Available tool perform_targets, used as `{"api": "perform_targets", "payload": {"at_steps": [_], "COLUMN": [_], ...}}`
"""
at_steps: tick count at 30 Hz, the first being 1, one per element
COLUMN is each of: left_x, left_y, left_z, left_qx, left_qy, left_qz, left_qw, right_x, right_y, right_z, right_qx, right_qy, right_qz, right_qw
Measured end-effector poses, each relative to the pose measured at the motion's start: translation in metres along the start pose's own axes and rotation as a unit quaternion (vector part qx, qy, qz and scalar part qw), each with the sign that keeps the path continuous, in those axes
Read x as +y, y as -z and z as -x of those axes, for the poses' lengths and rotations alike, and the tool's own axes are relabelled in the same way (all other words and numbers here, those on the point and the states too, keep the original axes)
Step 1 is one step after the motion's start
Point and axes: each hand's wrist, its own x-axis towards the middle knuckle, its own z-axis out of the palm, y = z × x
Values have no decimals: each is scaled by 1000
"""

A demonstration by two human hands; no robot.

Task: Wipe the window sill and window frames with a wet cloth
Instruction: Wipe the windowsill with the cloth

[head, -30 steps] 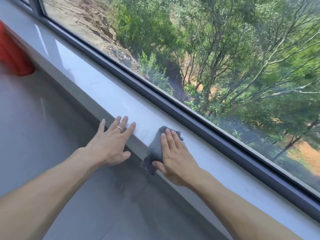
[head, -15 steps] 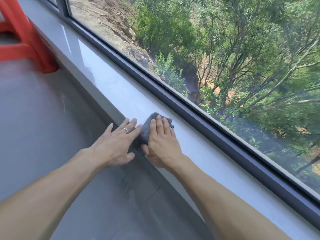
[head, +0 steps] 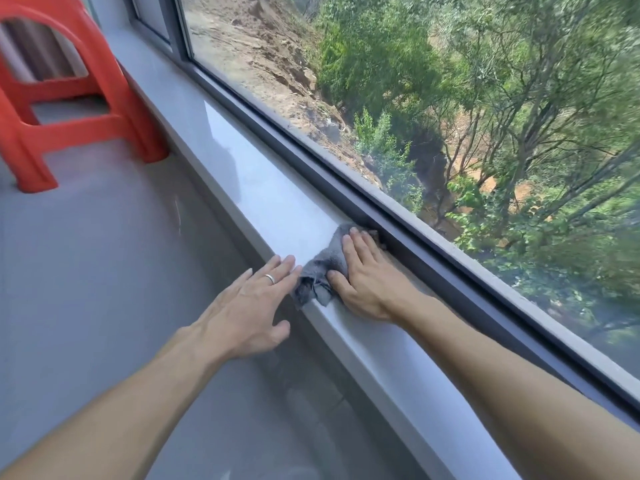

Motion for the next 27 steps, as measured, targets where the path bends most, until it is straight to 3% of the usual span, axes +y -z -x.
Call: {"api": "perform_targets", "payload": {"at_steps": [4,11,14,17,19,23,27], "left_x": [-5,-16,-33,-53,-66,-81,-102], "left_y": [3,-1,14,29,35,39,45], "left_z": [0,-2,-9,-27,-40,-48,-60], "left_qx": [1,59,93,59,29,-9,-6], "left_qy": [-10,-31,-15,-29,-36,-50,-87], "left_qz": [2,2,33,16,-15,-63,-92], "left_qw": [1000,998,995,998,999,997,992], "right_x": [23,-2,-2,-18,-37,-73,-64], "right_y": [-9,12,5,-9,-12,-8,-29], "right_z": [44,-27,23,63,38,-40,-2], "right_qx": [-22,-28,-50,-74,-52,11,61], "right_qy": [43,8,39,15,-9,-45,-19], "right_qz": [56,24,43,102,133,88,123], "right_qw": [997,999,997,992,990,995,990]}}
